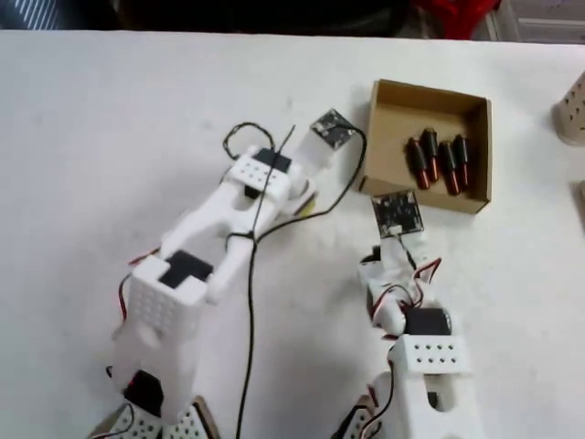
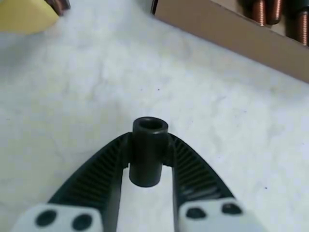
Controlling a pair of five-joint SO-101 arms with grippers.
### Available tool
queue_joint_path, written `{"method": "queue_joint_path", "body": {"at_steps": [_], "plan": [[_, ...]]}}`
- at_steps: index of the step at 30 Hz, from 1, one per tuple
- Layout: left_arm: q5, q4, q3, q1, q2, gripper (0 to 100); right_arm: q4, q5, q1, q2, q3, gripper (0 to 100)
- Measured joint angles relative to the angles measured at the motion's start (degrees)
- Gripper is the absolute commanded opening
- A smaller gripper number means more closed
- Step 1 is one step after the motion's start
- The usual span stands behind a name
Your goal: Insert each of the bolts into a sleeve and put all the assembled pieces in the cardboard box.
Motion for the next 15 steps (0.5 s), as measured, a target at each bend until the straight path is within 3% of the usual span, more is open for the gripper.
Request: {"method": "queue_joint_path", "body": {"at_steps": [5, 9, 15], "plan": [[0.00, 5.89, -7.65, 0.00, 4.31, 15, 0.00, 0.00, 0.00, 0.00, 0.00, 1.6], [0.09, 10.90, -13.71, 0.18, 7.74, 1, 0.00, 0.00, 0.00, 0.00, 0.00, 1.6], [-0.18, 14.95, -17.49, 0.35, 9.67, 2, 0.00, 0.00, 0.00, 0.00, 0.00, 1.7]]}}
